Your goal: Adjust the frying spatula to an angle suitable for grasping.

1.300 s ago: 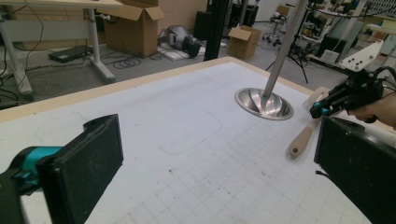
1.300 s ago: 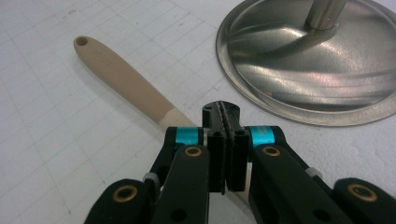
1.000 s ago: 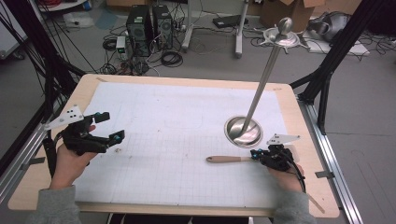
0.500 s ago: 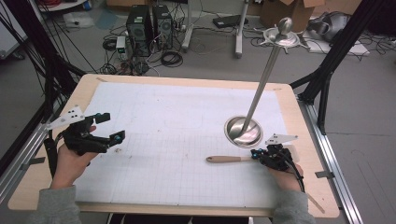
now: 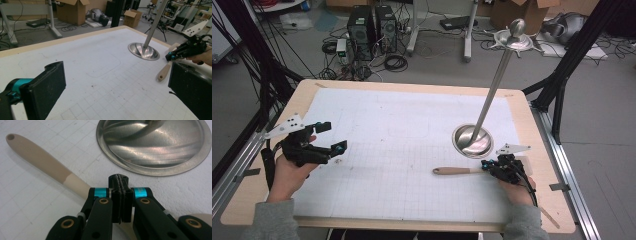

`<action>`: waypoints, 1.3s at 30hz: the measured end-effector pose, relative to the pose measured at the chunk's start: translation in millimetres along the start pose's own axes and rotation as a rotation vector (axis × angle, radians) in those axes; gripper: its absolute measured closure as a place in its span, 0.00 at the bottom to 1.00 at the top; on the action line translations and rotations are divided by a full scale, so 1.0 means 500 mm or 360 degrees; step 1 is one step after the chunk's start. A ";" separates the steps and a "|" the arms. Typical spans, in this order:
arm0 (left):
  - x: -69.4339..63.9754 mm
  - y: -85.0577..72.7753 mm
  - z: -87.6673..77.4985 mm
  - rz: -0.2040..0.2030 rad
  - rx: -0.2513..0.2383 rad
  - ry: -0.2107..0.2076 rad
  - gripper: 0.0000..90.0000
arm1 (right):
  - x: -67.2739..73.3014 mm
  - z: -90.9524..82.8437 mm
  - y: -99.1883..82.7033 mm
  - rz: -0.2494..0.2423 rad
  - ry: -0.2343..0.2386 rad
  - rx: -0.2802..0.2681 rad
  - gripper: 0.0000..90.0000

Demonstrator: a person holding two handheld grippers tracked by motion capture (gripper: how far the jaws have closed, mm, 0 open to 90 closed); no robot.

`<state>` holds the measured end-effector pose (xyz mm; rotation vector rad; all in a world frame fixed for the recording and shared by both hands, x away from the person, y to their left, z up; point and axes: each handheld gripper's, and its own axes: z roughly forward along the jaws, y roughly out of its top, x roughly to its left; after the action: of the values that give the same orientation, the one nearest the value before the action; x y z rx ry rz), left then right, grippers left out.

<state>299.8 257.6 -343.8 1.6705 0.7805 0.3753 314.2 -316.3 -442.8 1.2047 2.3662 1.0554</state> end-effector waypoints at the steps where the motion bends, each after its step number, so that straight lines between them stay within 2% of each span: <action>1: 0.000 0.000 0.000 0.0001 0.0002 0.0000 0.02 | 0.002 -0.001 0.000 0.0012 -0.0001 0.0005 1.00; 4: 0.000 -0.001 0.001 0.0004 0.0002 0.0001 0.02 | 0.005 0.003 0.001 -0.0017 -0.0042 0.0007 1.00; 5: 0.000 -0.001 0.002 -0.0001 0.0002 -0.0002 0.02 | 0.009 0.007 0.003 -0.0062 -0.0077 0.0021 1.00; 15: -0.001 -0.002 0.011 0.0000 0.0017 -0.0015 0.02 | 0.012 0.009 0.005 -0.0115 -0.0082 0.0042 1.00; 21: -0.001 -0.002 0.017 -0.0003 0.0022 -0.0026 0.02 | 0.013 0.008 0.002 -0.0064 -0.0091 0.0031 1.00; 27: 0.004 -0.006 0.017 -0.0017 0.0026 -0.0020 0.02 | 0.010 0.003 0.000 -0.0007 -0.0052 0.0016 1.00; 39: 0.005 -0.009 0.021 -0.0017 0.0045 -0.0033 0.02 | 0.013 -0.004 -0.006 0.0040 -0.0017 0.0021 1.00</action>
<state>306.6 251.9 -351.1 1.6932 0.7824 0.3403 307.2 -313.4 -443.0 1.2446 2.3593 1.0398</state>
